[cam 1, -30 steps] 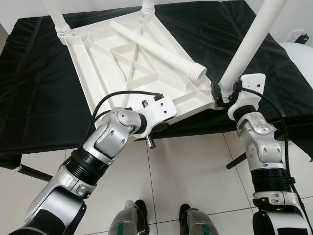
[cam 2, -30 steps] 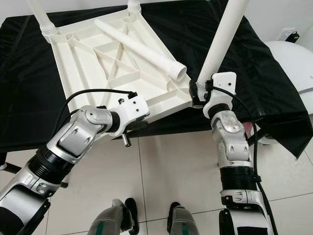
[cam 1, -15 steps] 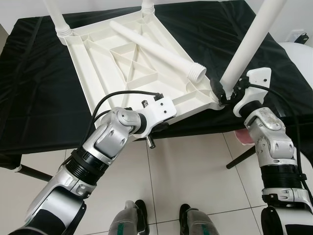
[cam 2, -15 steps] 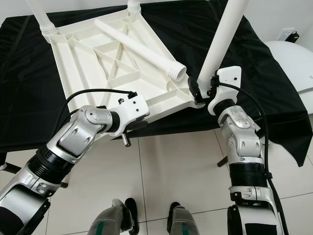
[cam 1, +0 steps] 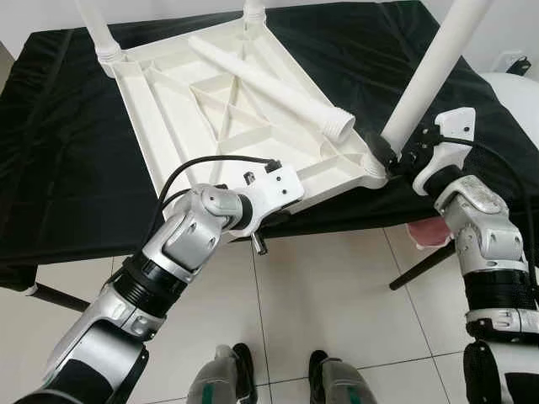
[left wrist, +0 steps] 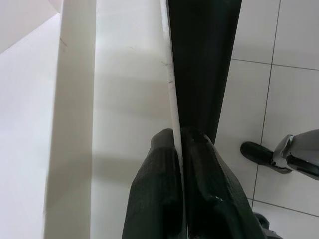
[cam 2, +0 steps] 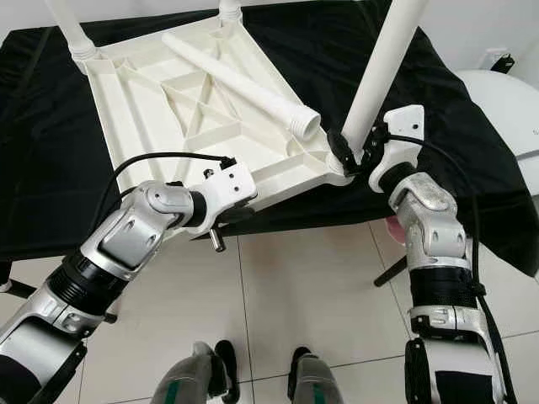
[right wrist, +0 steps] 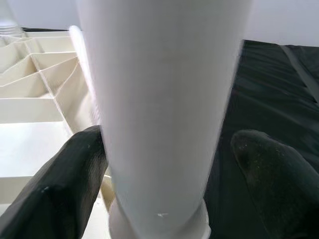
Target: Building children table
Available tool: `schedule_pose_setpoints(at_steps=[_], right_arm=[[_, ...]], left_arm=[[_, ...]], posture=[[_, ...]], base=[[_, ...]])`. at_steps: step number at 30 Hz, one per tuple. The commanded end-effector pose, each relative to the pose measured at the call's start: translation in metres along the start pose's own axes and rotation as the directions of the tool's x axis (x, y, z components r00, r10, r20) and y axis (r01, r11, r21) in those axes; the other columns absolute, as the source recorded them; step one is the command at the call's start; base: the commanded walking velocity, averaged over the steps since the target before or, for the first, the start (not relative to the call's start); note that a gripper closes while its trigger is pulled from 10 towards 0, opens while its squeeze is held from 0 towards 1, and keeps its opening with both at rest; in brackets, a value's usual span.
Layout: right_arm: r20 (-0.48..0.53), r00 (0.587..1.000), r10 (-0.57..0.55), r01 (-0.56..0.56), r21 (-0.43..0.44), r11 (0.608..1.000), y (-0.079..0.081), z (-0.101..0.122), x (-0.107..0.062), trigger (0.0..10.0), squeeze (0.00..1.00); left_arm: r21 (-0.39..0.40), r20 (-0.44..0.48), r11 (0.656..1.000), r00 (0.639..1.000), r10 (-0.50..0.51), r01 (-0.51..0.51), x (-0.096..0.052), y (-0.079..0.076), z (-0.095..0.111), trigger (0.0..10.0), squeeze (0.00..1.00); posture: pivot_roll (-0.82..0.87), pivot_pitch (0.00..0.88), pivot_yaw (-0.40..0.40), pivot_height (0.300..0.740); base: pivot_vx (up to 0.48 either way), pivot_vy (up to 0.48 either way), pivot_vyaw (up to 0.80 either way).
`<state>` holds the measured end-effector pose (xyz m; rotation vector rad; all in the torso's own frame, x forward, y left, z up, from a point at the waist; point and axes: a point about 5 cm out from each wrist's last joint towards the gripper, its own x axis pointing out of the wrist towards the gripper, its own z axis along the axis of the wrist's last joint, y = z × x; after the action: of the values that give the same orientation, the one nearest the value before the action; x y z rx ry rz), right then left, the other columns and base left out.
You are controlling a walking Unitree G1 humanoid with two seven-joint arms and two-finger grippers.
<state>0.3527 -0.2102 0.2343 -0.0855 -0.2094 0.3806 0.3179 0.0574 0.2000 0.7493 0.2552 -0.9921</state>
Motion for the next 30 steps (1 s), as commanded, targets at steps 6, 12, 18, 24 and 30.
schedule_pose_setpoints(at_steps=[6,12,18,24,30], right_arm=[[-0.014,0.993,0.120,-0.120,0.003,0.993,-0.001,-0.004,0.001,10.0,0.00],[-0.019,0.985,0.170,-0.169,0.011,0.985,-0.002,-0.007,0.003,10.0,0.00],[-0.024,0.984,0.179,-0.179,0.003,0.984,-0.008,-0.009,0.007,10.0,0.00],[-0.022,0.986,0.166,-0.166,-0.009,0.986,-0.015,-0.009,0.010,10.0,0.00],[-0.025,0.986,0.166,-0.166,-0.001,0.986,-0.018,-0.010,0.011,7.6,0.00]], left_arm=[[0.046,-0.005,0.997,0.998,0.060,-0.059,-0.005,0.007,0.003,10.0,0.00],[0.046,-0.007,0.997,0.998,0.061,-0.061,-0.005,0.007,0.002,10.0,0.00],[0.045,-0.009,0.997,0.998,0.062,-0.061,-0.006,0.008,0.002,10.0,0.00],[0.042,-0.011,0.997,0.998,0.063,-0.062,-0.007,0.008,0.002,10.0,0.00],[0.040,-0.015,0.997,0.998,0.066,-0.065,-0.008,0.009,0.001,10.0,0.00]], posture=[[-0.12,0.184,0.065,0.740],[-0.12,0.188,0.065,0.740],[-0.12,0.192,0.069,0.740],[-0.10,0.202,0.070,0.740],[-0.10,0.206,0.071,0.740]], base=[[0.000,0.000,0.00],[0.000,0.000,0.00],[0.000,0.000,0.00],[0.000,0.000,0.00],[0.000,0.000,0.00]])
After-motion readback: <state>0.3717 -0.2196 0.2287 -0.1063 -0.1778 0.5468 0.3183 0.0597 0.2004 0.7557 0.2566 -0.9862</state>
